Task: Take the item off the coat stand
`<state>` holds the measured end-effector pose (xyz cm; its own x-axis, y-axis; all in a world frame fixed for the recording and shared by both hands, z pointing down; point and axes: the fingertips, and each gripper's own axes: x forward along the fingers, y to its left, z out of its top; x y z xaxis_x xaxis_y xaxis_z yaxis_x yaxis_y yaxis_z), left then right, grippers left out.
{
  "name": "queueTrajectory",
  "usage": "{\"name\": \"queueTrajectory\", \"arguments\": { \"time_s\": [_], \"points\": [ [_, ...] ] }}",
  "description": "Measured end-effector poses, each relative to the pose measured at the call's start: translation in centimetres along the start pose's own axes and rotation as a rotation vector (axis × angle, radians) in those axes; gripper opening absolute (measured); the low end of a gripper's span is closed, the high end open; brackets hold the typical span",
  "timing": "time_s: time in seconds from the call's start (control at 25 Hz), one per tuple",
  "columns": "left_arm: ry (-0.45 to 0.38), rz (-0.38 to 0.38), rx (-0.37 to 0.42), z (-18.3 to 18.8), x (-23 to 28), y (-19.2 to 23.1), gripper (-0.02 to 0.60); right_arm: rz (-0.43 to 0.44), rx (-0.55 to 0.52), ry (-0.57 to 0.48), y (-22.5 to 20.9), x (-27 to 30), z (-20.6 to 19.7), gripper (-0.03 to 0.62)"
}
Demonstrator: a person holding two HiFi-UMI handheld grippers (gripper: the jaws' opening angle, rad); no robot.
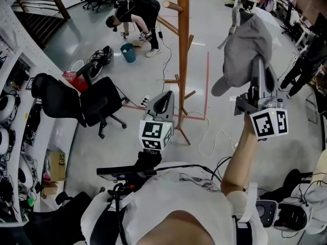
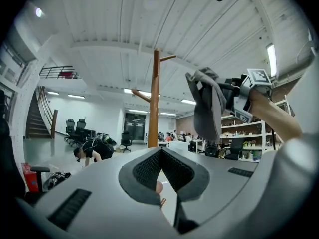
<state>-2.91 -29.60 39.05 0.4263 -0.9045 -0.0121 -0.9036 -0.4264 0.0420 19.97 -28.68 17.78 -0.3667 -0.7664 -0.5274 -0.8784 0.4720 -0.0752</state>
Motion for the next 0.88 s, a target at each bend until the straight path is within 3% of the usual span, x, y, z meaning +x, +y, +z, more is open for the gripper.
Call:
{"name": "queueTrajectory", "arguments": {
  "time_s": [0.24, 0.4, 0.56, 0.88],
  "points": [
    [0.002, -0.028, 0.005, 0.4, 0.0, -1.1, 0.005, -0.159, -0.072, 0.272, 0.5, -5.4, -9.3, 0.026],
    [0.003, -0.034, 0.004, 0.3, 0.2, -1.4, 0.005, -0.204, -0.093, 0.377, 1.2, -7.7, -13.4, 0.026],
    [0.006, -0.038, 0.000, 0.3, 0.4, -1.5, 0.005, -0.202, -0.125, 0.423, 2.2, -8.5, -14.8, 0.026],
    [0.003, -0.058, 0.000, 0.4, 0.4, -1.8, 0.005, -0.204, -0.146, 0.419, 3.3, -8.5, -14.9, 0.026]
  ]
}}
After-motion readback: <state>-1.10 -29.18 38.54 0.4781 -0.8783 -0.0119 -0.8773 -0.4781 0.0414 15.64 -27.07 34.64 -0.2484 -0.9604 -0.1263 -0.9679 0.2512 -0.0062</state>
